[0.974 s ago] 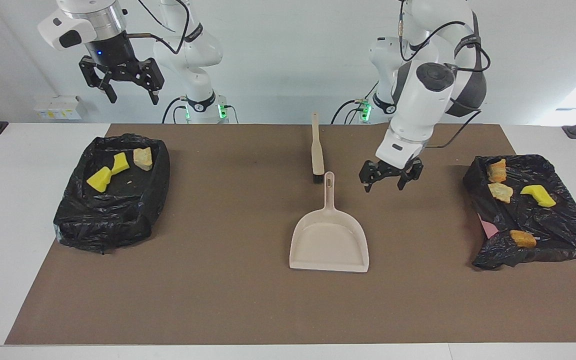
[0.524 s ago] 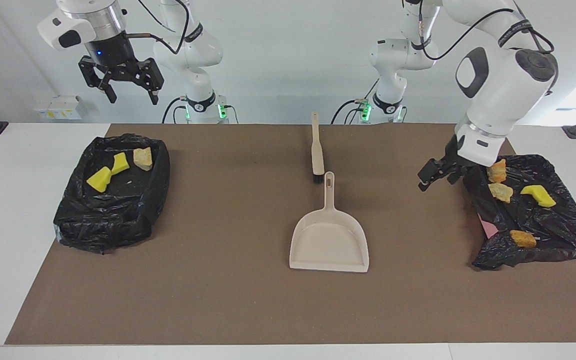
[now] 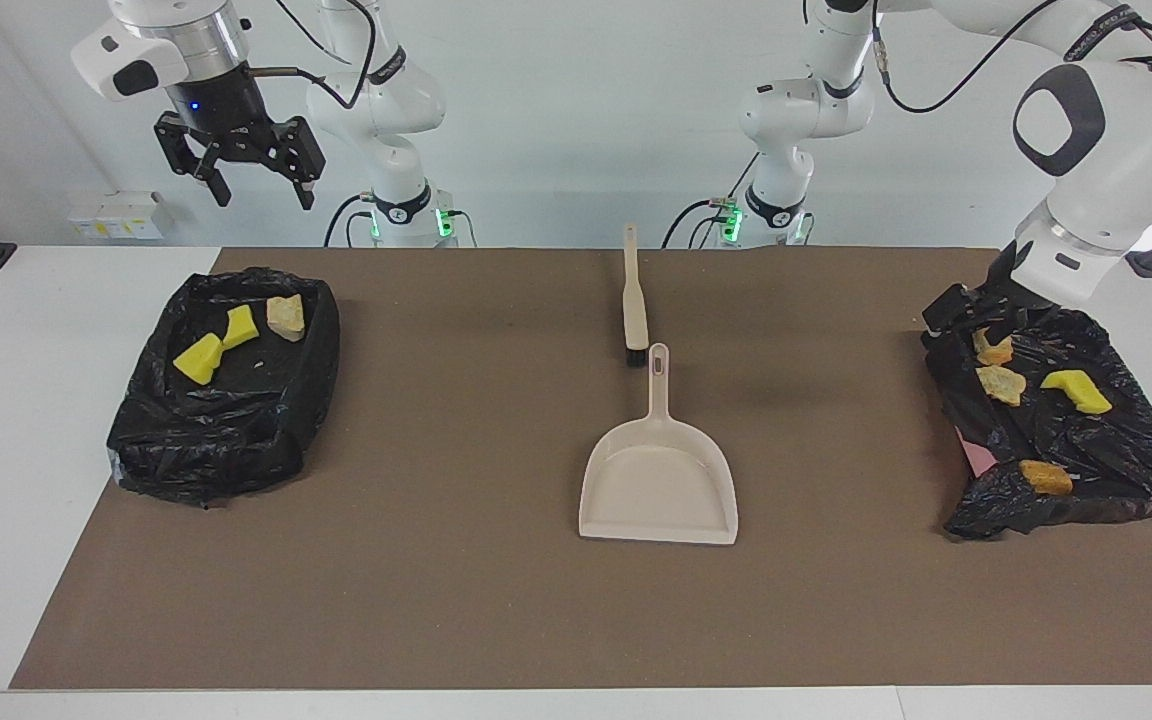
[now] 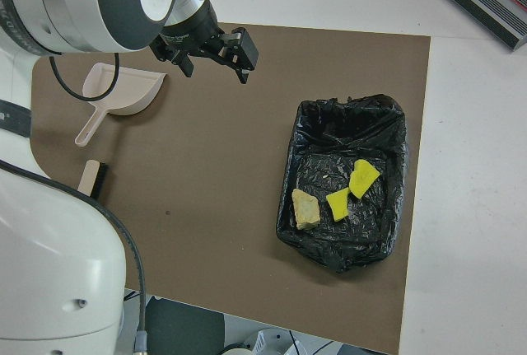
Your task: Sweep and dump trash in bin
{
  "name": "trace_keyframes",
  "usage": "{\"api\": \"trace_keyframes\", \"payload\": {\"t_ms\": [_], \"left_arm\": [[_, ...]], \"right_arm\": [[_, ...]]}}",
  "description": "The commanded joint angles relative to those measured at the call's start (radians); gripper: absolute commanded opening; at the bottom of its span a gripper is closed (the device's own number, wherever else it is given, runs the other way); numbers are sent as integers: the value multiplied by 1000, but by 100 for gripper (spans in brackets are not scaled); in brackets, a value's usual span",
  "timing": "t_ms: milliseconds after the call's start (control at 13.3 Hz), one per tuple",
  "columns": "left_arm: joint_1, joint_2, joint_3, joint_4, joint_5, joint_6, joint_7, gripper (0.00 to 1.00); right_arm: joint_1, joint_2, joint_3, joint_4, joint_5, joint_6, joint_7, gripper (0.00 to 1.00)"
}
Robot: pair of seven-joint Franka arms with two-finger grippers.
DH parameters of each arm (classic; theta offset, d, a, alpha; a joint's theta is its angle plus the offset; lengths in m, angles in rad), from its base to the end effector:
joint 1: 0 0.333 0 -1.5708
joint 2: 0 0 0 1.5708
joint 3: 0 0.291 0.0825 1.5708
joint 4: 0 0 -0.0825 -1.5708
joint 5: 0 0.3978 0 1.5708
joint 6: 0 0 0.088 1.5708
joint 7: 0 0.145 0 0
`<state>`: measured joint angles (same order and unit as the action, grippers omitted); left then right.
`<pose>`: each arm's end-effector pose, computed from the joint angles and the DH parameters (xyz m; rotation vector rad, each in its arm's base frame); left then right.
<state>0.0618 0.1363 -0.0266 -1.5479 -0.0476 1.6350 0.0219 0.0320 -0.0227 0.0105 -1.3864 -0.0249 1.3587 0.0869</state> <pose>0.6065 0.0155 0.4981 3.0882 0.0273 -0.0736 0.5352 0.0188 0.6429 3.1158 -0.0773 -0.0053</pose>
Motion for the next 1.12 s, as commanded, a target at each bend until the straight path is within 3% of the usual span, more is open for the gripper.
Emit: {"api": "trace_keyframes", "payload": {"t_ms": [0,225,375,599,1049], "left_arm": [[3,-29,-13,20,37,-61,27,100],[-11,-107,-19,-59,32,-44,38,100],[-28,-121,-24,-81,32,-44,36,100],[-69,-112,-24,-55,34,-50,29,100],[-57,-113,-18,12,49,-139,63,100]], "right_arm": [[-9,-19,-1,-20,16,-1,-23,100],[-10,-20,-1,-22,14,-4,-23,100],[-9,-20,-1,-22,16,-6,-23,100],[-10,-20,-1,-22,16,-9,-23,100],[-10,-20,-1,-22,16,-10,-23,100]]}}
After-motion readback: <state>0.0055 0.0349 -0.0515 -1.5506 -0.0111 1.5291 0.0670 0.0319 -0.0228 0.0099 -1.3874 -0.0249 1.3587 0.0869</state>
